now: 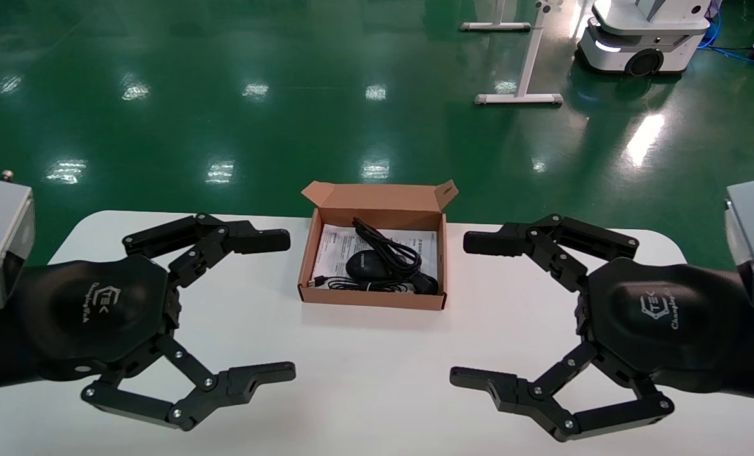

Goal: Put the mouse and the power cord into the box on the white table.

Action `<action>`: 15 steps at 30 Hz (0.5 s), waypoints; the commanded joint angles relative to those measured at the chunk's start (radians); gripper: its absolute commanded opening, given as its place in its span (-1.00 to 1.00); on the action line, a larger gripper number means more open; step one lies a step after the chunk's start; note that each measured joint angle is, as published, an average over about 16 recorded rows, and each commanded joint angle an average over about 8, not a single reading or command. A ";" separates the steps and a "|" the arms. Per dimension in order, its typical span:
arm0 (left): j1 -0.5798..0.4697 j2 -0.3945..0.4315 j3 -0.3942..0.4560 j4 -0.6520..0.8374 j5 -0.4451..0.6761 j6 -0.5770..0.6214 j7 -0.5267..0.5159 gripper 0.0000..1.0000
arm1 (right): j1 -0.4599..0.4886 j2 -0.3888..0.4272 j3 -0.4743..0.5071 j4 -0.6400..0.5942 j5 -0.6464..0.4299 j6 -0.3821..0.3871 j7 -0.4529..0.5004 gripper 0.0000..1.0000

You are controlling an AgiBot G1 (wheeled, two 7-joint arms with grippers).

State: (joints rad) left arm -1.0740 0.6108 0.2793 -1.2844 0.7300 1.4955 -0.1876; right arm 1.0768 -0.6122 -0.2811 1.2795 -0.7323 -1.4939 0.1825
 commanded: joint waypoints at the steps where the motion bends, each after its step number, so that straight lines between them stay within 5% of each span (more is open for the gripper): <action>1: 0.000 0.000 0.000 0.000 0.000 0.000 0.000 1.00 | 0.000 0.000 0.000 0.000 0.000 0.000 0.000 1.00; 15: 0.000 0.000 0.000 0.001 0.000 0.000 0.000 1.00 | 0.001 -0.001 -0.001 -0.001 -0.001 0.000 -0.001 1.00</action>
State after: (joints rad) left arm -1.0744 0.6111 0.2797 -1.2836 0.7304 1.4953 -0.1873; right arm 1.0778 -0.6127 -0.2818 1.2783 -0.7333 -1.4937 0.1816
